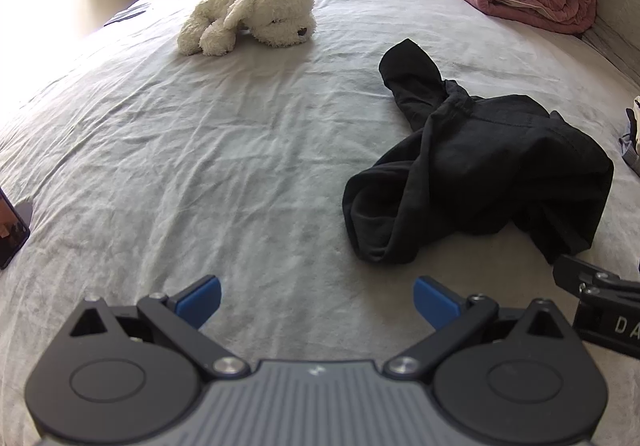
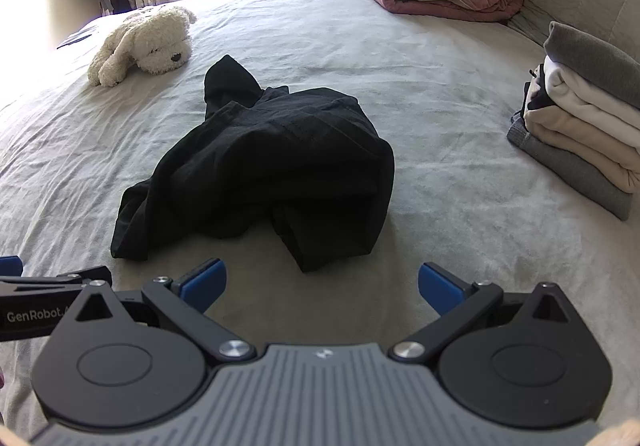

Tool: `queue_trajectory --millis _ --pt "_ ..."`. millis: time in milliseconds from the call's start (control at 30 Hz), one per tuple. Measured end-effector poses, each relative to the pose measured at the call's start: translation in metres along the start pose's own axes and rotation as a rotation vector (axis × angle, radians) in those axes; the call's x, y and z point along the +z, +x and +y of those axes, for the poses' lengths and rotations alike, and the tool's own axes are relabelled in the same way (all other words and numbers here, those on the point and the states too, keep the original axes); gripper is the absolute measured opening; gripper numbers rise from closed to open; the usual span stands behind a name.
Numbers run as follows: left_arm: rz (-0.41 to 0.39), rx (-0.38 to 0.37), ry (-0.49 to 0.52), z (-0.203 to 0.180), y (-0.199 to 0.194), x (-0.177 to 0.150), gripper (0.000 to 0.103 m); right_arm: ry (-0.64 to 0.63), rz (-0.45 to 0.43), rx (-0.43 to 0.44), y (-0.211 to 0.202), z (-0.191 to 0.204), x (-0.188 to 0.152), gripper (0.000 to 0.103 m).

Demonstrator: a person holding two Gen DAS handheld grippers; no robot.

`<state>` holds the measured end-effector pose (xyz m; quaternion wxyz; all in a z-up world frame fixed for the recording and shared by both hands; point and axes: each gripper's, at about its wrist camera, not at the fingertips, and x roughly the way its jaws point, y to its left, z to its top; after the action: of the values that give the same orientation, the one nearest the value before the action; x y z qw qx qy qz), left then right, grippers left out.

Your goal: Fold clothes

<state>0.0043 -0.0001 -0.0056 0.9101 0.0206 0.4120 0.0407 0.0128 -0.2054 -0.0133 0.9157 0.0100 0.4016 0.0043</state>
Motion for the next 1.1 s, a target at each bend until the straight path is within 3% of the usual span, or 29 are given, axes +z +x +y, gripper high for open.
queue_trajectory --millis 200,467,600,700,933,1100 --pt "-0.026 0.060 0.027 0.001 0.017 0.006 0.103 -0.006 0.002 0.002 0.009 -0.004 0.003 0.103" --pt "0.012 0.058 0.031 0.000 0.051 0.011 0.103 0.000 -0.014 0.034 0.038 -0.015 0.018 0.103" --pt "0.025 0.019 -0.012 0.006 0.059 0.010 0.103 0.005 0.023 -0.008 0.061 -0.022 0.019 0.103" --pt "0.039 -0.019 -0.045 0.012 0.065 0.009 0.103 0.027 0.043 0.025 0.073 -0.029 0.019 0.103" --pt "-0.020 -0.088 0.004 0.017 0.066 -0.001 0.103 0.021 0.024 0.028 0.076 -0.026 0.011 0.103" --pt "0.019 -0.125 -0.015 0.024 0.063 0.005 0.103 -0.027 0.057 0.018 0.072 -0.018 0.016 0.103"
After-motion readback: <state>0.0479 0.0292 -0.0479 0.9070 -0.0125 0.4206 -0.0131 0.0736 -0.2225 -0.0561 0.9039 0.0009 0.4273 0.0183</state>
